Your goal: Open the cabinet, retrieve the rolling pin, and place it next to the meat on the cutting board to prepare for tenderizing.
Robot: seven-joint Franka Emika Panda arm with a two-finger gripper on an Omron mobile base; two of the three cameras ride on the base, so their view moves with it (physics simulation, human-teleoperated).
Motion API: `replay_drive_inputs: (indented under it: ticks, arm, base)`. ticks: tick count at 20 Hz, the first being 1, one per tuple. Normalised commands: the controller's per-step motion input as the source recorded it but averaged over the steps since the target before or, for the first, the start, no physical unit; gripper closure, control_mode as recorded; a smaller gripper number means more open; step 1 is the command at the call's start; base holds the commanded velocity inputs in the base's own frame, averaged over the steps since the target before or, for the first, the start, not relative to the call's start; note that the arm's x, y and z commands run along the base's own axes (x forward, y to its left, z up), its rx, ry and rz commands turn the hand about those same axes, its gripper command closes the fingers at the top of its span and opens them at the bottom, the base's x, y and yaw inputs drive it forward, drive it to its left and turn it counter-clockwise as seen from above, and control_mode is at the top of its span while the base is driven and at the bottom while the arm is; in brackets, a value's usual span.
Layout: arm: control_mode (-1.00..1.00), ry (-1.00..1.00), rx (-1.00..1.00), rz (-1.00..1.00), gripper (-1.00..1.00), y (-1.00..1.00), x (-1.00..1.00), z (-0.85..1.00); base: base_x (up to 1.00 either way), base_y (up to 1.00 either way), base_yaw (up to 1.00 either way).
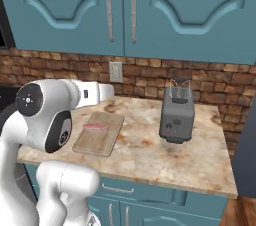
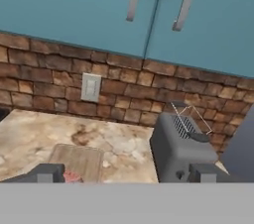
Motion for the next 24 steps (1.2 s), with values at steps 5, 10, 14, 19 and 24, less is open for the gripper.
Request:
replay_drive_inputs:
  ticks: [5, 10, 14, 19, 24]
  arm:
    - [-1.0, -0.02, 0.02, 0.0, -1.0, -0.54, 0.03, 0.0]
    - [-1.0, -0.1, 0.0, 0.0, -1.0, -0.47, 0.0, 0.01]
    - [-1.0, -0.15, -0.01, 0.0, -1.0, -0.32, 0.0, 0.18]
    - [-1.0, -0.14, -0.02, 0.0, -1.0, -0.27, 0.0, 0.26]
    - [-1.0, -0.09, 0.0, 0.0, -1.0, -0.12, 0.02, 0.23]
  base:
    - [0.0, 0.0, 0.0]
    - [0.0, 0.0, 0.0]
    - [0.0, 0.0, 0.0]
    - [0.0, 0.0, 0.0]
    - [0.0, 0.0, 0.0]
